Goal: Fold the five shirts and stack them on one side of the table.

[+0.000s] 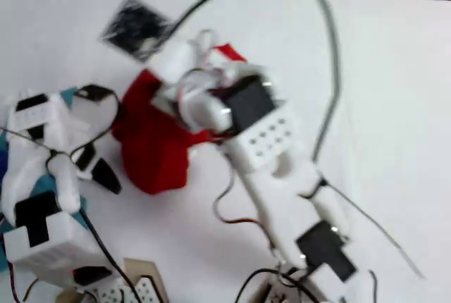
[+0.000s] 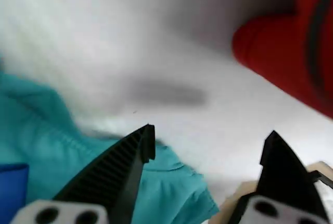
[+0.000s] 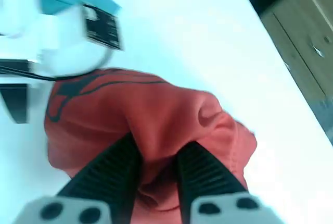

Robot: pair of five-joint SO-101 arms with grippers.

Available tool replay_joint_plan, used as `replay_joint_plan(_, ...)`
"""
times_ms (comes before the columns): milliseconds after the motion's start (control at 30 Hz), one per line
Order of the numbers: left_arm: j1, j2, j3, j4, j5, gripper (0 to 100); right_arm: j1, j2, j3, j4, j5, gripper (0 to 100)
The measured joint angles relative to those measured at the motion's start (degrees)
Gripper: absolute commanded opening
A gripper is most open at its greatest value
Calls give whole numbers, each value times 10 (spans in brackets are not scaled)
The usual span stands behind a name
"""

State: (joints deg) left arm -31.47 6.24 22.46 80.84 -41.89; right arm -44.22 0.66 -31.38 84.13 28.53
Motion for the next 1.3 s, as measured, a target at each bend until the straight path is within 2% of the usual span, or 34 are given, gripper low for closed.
replay_joint_plan(233,-136,0,-13,-1,-39,335,-72,149,-183,-9,8,21)
replay_joint_plan(433,-302,0,-139,45,-69,336,-102,238,-303,-10,10,27)
replay_joint_plan(500,-340,0,-198,75,-72,336,-103,273,-305,1,10,80)
replay_joint_plan(600,-357,0,-285,132,-74,336,-99,332,-304,31,10,270)
replay_joint_plan(667,-350,0,-331,175,-74,336,-101,365,-304,55,10,392)
replay_joint_plan(733,-331,-5,-351,194,-64,338,-101,382,-304,78,10,461)
replay_joint_plan(867,-263,-38,-340,202,-47,338,-90,384,-306,119,10,476)
replay_joint_plan(1000,-148,-92,-255,201,-23,338,-25,384,-306,136,10,476)
replay_joint_plan(1100,-57,-125,-169,166,2,338,40,384,-306,142,10,476)
replay_joint_plan(1167,-8,-139,-106,115,15,337,87,384,-306,149,9,476)
replay_joint_plan(1300,44,-146,6,3,24,326,154,384,-306,161,8,476)
